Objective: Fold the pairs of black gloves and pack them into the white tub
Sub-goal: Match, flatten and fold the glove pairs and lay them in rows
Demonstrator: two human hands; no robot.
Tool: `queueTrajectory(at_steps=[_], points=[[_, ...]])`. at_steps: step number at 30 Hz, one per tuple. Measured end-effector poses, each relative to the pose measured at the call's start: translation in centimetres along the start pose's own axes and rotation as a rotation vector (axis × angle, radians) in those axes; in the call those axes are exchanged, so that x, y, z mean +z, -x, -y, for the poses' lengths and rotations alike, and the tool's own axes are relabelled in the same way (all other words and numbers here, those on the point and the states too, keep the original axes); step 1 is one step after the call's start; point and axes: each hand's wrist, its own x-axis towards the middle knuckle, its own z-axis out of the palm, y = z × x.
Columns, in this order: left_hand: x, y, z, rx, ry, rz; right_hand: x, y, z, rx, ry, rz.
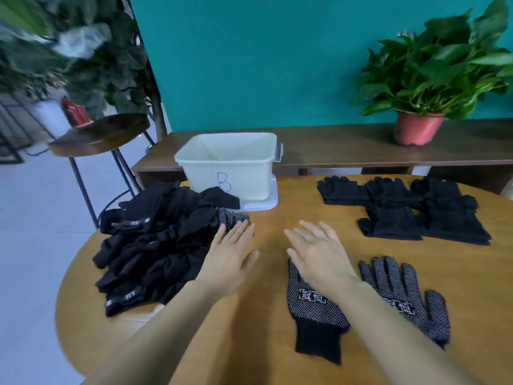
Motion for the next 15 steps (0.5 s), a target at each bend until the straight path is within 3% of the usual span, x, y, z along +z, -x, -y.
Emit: queueTrajectory(at_steps=[8,15], points=[[0.8,-2.8,8.9,-0.081,-0.083,-0.029,5.6,-8.7,2.9,-0.116,-0.003,0.005],[4.2,-7.2,12.3,-0.032,-0.285,-0.148,10.9,-14.4,3.5,-0.082,0.004,0.199]])
